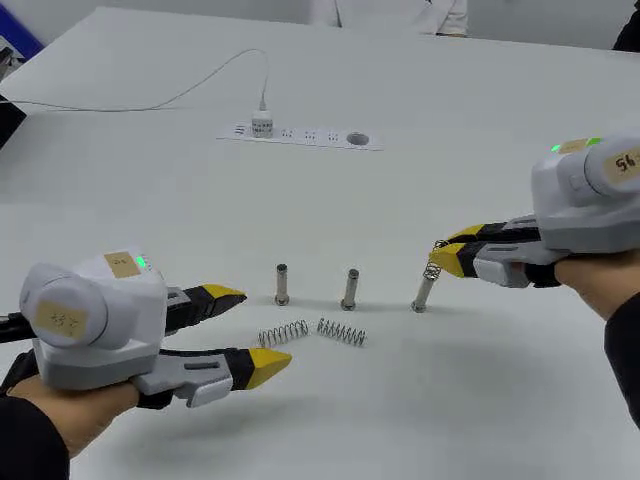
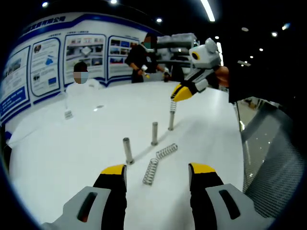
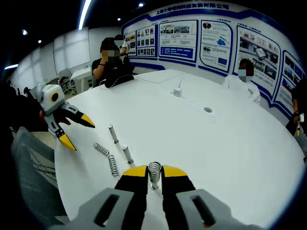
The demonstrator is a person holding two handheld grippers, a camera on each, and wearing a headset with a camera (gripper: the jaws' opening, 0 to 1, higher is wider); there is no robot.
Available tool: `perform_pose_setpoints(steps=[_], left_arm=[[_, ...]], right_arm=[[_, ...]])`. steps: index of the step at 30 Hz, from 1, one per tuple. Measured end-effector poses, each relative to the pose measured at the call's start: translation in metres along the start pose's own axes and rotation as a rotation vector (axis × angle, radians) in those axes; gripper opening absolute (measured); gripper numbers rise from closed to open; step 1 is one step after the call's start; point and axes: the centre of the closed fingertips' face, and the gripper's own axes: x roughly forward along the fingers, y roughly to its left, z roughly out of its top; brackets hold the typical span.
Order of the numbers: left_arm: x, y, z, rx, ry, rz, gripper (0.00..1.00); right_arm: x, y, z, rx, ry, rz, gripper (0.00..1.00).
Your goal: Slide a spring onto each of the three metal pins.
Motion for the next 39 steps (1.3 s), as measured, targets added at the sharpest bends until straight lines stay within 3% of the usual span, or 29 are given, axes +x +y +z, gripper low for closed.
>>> perform_pose_setpoints(steps=[39], left_arm=[[0.001, 0.002, -0.004, -0.001, 0.009, 0.001, 0.52]], right_arm=[[0.033, -0.002, -0.041, 0.031, 0.056, -0.023, 0.12]])
